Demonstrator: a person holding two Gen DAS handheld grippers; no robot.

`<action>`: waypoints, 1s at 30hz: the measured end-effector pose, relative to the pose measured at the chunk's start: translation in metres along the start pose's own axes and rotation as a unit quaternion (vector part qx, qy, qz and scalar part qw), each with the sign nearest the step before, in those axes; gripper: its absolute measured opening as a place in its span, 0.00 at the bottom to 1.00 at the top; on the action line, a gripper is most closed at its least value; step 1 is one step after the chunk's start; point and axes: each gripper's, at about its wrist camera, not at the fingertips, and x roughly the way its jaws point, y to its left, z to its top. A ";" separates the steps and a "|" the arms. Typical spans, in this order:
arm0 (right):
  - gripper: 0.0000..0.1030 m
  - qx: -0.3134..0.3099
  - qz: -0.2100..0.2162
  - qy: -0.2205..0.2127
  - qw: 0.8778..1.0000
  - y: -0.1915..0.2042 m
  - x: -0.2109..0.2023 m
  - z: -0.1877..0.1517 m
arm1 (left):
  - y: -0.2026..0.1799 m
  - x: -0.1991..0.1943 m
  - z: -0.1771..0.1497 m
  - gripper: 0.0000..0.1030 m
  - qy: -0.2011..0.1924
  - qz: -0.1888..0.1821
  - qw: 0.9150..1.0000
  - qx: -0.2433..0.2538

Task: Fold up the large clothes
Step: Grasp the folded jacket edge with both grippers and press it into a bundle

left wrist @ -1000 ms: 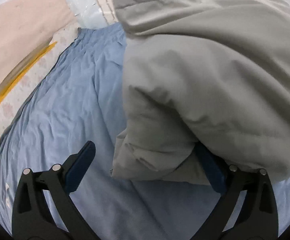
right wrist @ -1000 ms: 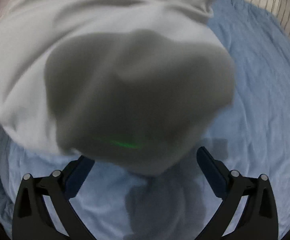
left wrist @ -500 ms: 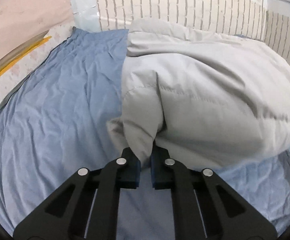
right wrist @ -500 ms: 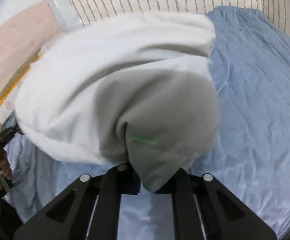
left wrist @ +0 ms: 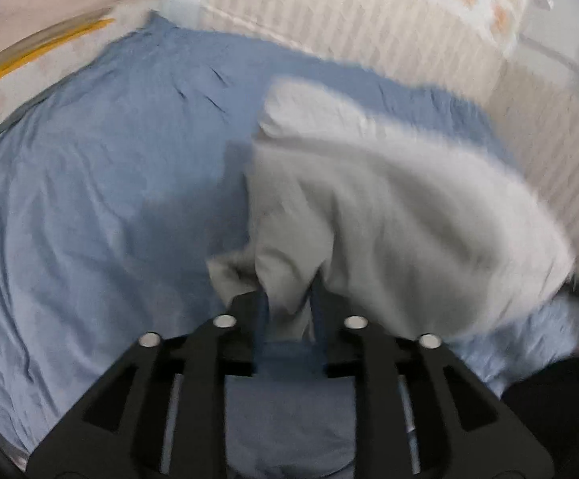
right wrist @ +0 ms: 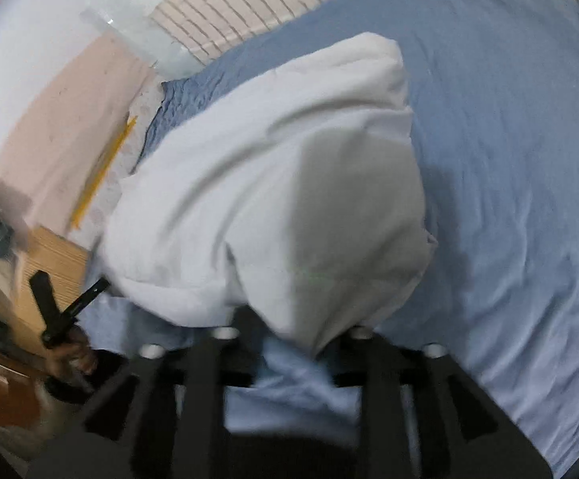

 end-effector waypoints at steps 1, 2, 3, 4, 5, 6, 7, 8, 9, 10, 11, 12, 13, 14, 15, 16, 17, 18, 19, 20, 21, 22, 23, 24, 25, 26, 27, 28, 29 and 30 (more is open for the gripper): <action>0.55 0.000 -0.008 -0.006 1.000 -0.001 -0.008 0.004 | 0.007 -0.008 0.009 0.32 -0.016 0.003 1.000 -0.003; 0.62 -0.006 -0.018 -0.019 1.000 -0.001 -0.019 0.007 | 0.004 -0.024 0.020 0.55 -0.054 0.020 0.998 0.004; 0.79 -0.013 -0.029 -0.041 0.999 0.001 -0.024 0.008 | -0.001 -0.038 0.030 0.84 -0.092 0.049 0.994 0.017; 0.87 -0.028 -0.053 -0.086 0.994 0.004 -0.040 0.014 | -0.002 -0.037 0.043 0.89 -0.112 0.066 0.991 0.027; 0.89 -0.041 -0.068 -0.116 0.990 0.005 -0.049 0.020 | -0.009 -0.040 0.055 0.95 -0.136 0.083 0.986 0.045; 0.91 -0.052 -0.086 -0.153 0.983 0.008 -0.059 0.025 | -0.017 -0.034 0.068 0.97 -0.147 0.095 0.983 0.064; 0.93 -0.057 -0.100 -0.182 0.977 0.011 -0.062 0.033 | -0.027 -0.016 0.083 0.97 -0.139 0.099 0.982 0.083; 0.94 -0.064 -0.106 -0.191 0.974 0.014 -0.059 0.043 | -0.033 -0.007 0.081 0.97 -0.128 0.099 0.982 0.095; 0.94 -0.074 -0.110 -0.187 0.973 0.018 -0.050 0.055 | -0.040 0.014 0.084 0.97 -0.102 0.100 0.983 0.113; 0.94 -0.091 -0.119 -0.167 0.975 0.019 -0.032 0.068 | -0.043 0.013 0.075 0.97 -0.084 0.101 0.983 0.132; 0.94 -0.107 -0.136 -0.125 0.977 0.019 -0.007 0.078 | -0.056 0.042 0.072 0.97 -0.052 0.100 0.977 0.179; 0.94 -0.116 -0.151 -0.089 0.978 0.017 0.011 0.083 | -0.055 0.056 0.067 0.97 -0.032 0.106 0.972 0.207; 0.94 -0.130 -0.173 -0.042 0.975 0.012 0.038 0.085 | -0.062 0.085 0.061 0.97 -0.003 0.128 0.961 0.247; 0.94 -0.137 -0.189 -0.024 0.972 0.008 0.055 0.087 | -0.065 0.103 0.062 0.97 0.010 0.137 0.955 0.264; 0.94 -0.139 -0.199 -0.017 0.970 0.003 0.068 0.088 | -0.069 0.126 0.063 0.97 0.020 0.136 0.952 0.272; 0.94 -0.134 -0.190 -0.008 0.973 -0.003 0.082 0.092 | -0.063 0.140 0.065 0.97 0.025 0.129 0.957 0.258; 0.94 -0.118 -0.171 -0.006 0.978 -0.019 0.085 0.092 | -0.058 0.149 0.067 0.97 0.025 0.116 0.964 0.238; 0.94 -0.096 -0.151 -0.009 0.984 -0.024 0.090 0.095 | -0.052 0.158 0.072 0.97 0.030 0.096 0.972 0.213; 0.93 -0.061 -0.119 -0.011 0.991 -0.033 0.095 0.100 | -0.044 0.170 0.077 0.97 0.043 0.078 0.978 0.190; 0.86 -0.041 -0.091 -0.013 0.995 -0.037 0.099 0.104 | -0.037 0.180 0.082 0.97 0.053 0.063 0.982 0.168; 0.65 -0.036 -0.077 -0.025 0.996 -0.037 0.099 0.104 | -0.031 0.193 0.084 0.97 0.063 0.049 0.986 0.144; 0.44 -0.042 -0.087 -0.040 0.995 -0.030 0.101 0.113 | -0.023 0.208 0.086 0.97 0.075 0.029 0.991 0.111; 0.36 -0.052 -0.097 -0.057 0.992 -0.018 0.098 0.114 | -0.021 0.222 0.087 0.79 0.078 0.019 0.993 0.091; 0.24 -0.061 -0.099 -0.069 0.991 -0.009 0.090 0.113 | -0.019 0.231 0.086 0.40 0.078 0.011 0.994 0.080; 0.14 -0.077 -0.103 -0.091 0.987 0.003 0.085 0.116 | -0.022 0.231 0.092 0.30 0.071 0.024 0.994 0.084; 0.11 -0.094 -0.113 -0.111 0.983 0.015 0.080 0.119 | -0.029 0.239 0.084 0.15 0.057 0.034 0.994 0.090; 0.07 -0.120 -0.126 -0.142 0.974 0.032 0.072 0.121 | -0.035 0.242 0.088 0.06 0.041 0.040 0.994 0.093; 0.06 -0.132 -0.130 -0.169 0.968 0.045 0.064 0.123 | -0.037 0.223 0.098 0.04 0.021 0.047 0.994 0.095; 0.06 -0.138 -0.131 -0.191 0.963 0.054 0.054 0.124 | -0.038 0.209 0.107 0.03 -0.007 0.051 0.994 0.092; 0.05 -0.144 -0.133 -0.209 0.958 0.062 0.045 0.126 | -0.038 0.180 0.114 0.03 -0.027 0.053 0.994 0.089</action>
